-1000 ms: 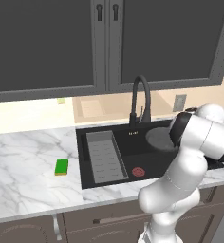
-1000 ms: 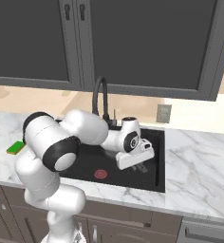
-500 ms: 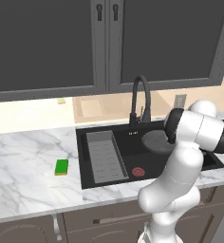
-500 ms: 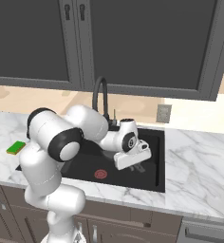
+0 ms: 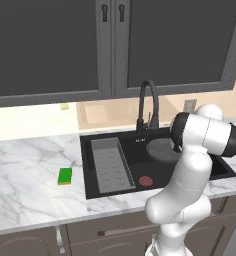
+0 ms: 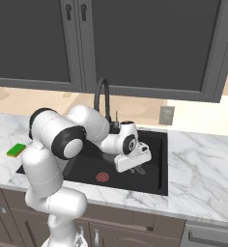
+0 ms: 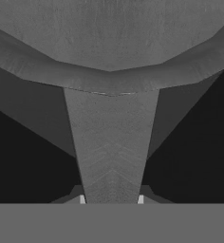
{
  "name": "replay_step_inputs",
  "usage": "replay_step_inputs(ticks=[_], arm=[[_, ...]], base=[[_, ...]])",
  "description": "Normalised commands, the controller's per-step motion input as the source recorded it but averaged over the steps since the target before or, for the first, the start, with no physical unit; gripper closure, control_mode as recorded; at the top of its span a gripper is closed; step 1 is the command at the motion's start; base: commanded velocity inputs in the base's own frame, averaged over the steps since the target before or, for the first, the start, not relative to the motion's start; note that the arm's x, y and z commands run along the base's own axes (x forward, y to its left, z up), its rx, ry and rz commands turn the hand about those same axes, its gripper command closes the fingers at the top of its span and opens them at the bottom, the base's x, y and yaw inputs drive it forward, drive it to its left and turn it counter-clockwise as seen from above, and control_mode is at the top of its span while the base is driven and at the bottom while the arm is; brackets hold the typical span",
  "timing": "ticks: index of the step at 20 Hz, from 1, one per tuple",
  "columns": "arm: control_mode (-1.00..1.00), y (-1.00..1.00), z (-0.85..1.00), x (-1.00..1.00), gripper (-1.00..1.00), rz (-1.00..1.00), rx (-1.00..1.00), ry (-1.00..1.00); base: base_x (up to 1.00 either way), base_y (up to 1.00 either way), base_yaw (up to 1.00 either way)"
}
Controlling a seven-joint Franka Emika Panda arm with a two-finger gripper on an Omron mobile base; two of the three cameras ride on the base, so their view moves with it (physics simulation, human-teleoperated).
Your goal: Pick the pan and sponge and place them into the sink. Then turn on the water.
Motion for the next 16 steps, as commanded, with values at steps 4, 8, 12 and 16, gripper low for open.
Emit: replay_step_inputs(ticks=[4, 8, 12, 16], arm=[[-1.0, 0.03, -0.3, 0.12, 1.0, 0.03, 0.0, 0.0], [-1.0, 0.08, -0.27, 0.09, 1.0, 0.02, 0.0, 0.0], [-1.0, 0.06, -0.21, 0.18, 1.0, 0.03, 0.0, 0.0], [-1.0, 0.04, -0.12, 0.23, 1.0, 0.03, 0.0, 0.0]], base=[[0.0, 0.0, 0.0], [0.0, 0.0, 0.0], [0.0, 0.0, 0.0], [0.0, 0.0, 0.0]])
